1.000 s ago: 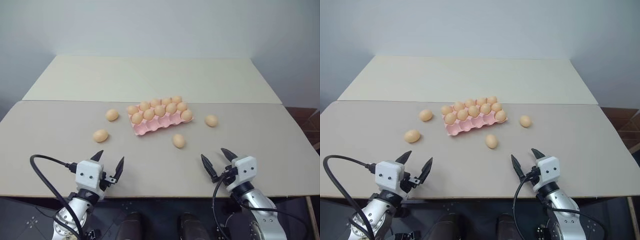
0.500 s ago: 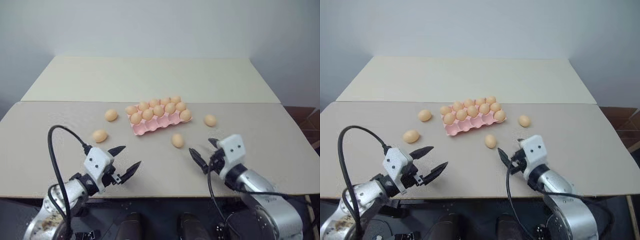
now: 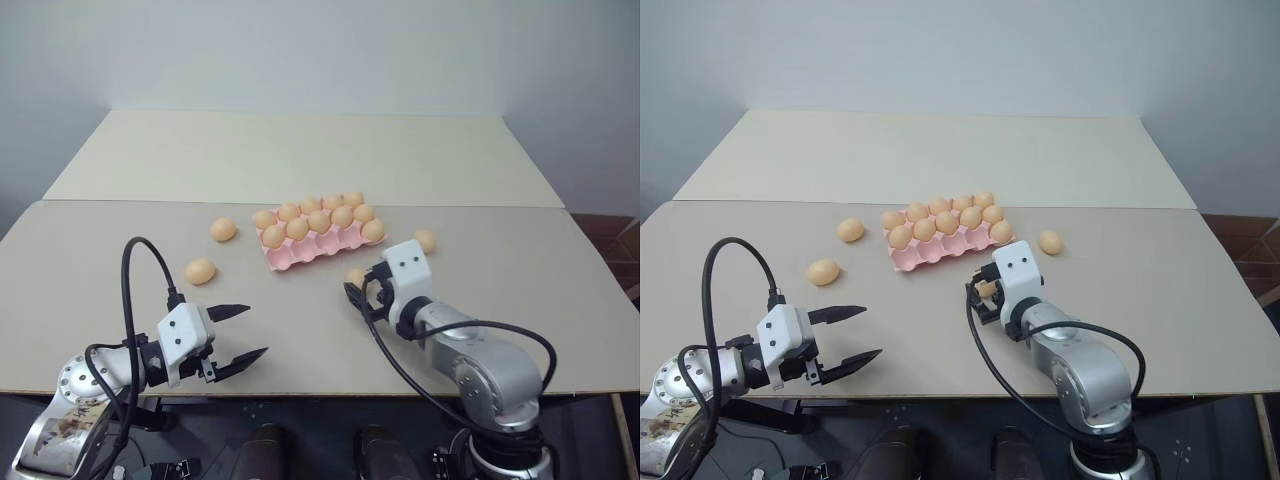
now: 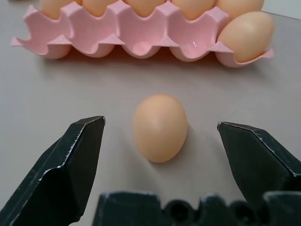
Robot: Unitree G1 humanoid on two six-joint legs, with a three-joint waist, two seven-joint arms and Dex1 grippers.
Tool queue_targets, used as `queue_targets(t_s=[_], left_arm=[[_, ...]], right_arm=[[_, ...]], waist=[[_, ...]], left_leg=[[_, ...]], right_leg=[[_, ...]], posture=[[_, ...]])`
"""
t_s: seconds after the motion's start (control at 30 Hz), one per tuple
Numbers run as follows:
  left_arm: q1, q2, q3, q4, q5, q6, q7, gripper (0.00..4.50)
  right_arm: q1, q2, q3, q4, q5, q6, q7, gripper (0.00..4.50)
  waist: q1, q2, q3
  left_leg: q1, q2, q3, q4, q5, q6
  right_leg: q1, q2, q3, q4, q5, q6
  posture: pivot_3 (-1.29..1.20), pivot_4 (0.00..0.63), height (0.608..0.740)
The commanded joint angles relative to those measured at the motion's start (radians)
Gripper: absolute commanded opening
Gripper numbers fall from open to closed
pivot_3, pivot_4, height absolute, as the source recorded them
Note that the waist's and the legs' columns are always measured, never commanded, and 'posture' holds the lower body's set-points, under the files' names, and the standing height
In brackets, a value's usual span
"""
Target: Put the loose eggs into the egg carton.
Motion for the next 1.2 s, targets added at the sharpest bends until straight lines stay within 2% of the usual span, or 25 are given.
queue_targets(t_s=[0.03,0.5,0.6,0.77,0.83,1.0,1.2], left_arm=[[0.006,0.001,0.023,-0.026,0.009,-0.024,0.004,3.89],[0.032,-0.026,0.018,0.008,0.05,-0.091,0.011,3.89],[0.033,-0.034,0.013,0.018,0.058,-0.104,0.013,3.93],[0.031,-0.055,0.012,0.022,0.057,-0.113,0.027,3.93],[0.025,-0.071,0.019,0.007,0.032,-0.089,0.043,3.93],[0.01,-0.101,0.064,-0.08,-0.081,0.053,0.114,3.93],[-0.065,-0.101,0.083,-0.184,-0.193,0.254,0.219,3.93]], right_arm=[[-0.03,0.021,0.004,0.033,-0.014,-0.02,-0.004,4.5],[-0.079,0.056,0.026,0.204,-0.054,-0.133,0.019,4.5],[-0.081,0.049,0.028,0.209,-0.061,-0.142,0.027,3.91],[-0.085,0.038,0.044,0.198,-0.068,-0.158,0.044,2.21],[-0.089,0.032,0.047,0.177,-0.068,-0.159,0.055,1.79],[-0.146,0.018,0.015,0.106,-0.061,-0.171,0.075,1.65],[-0.272,0.022,0.037,0.28,-0.122,-0.348,0.08,1.65]], waist=[[-0.001,0.0,0.0],[-0.002,0.0,0.0],[-0.002,0.0,0.0],[-0.002,0.0,0.0],[-0.002,0.0,0.0],[-0.003,0.0,0.001],[-0.004,0.0,0.0]], left_leg=[[0.0,0.0,0.0,0.0,0.0,0.0],[0.0,0.0,0.001,0.0,0.0,0.0],[0.0,0.0,0.001,0.0,0.0,0.0],[0.0,0.0,0.001,0.0,0.0,0.0],[0.0,0.0,0.001,0.0,0.0,0.0],[-0.001,0.001,-0.001,0.0,0.0,0.0],[0.001,0.0,-0.002,0.0,0.0,0.0]], right_leg=[[0.0,0.0,0.0,0.0,0.0,0.0],[0.0,0.0,0.0,0.0,0.0,0.0],[0.0,0.0,0.0,0.0,0.0,0.0],[0.0,0.0,0.0,0.0,0.0,0.0],[0.0,0.0,0.0,0.0,0.0,0.0],[-0.001,0.0,0.0,0.0,0.001,0.001],[0.0,0.001,0.0,0.0,0.001,0.001]], posture=[[0.0,0.15,0.74],[0.0,0.15,0.74],[0.0,0.15,0.74],[0.0,0.15,0.74],[0.0,0.15,0.74],[0.0,0.15,0.74],[0.0,0.15,0.74]])
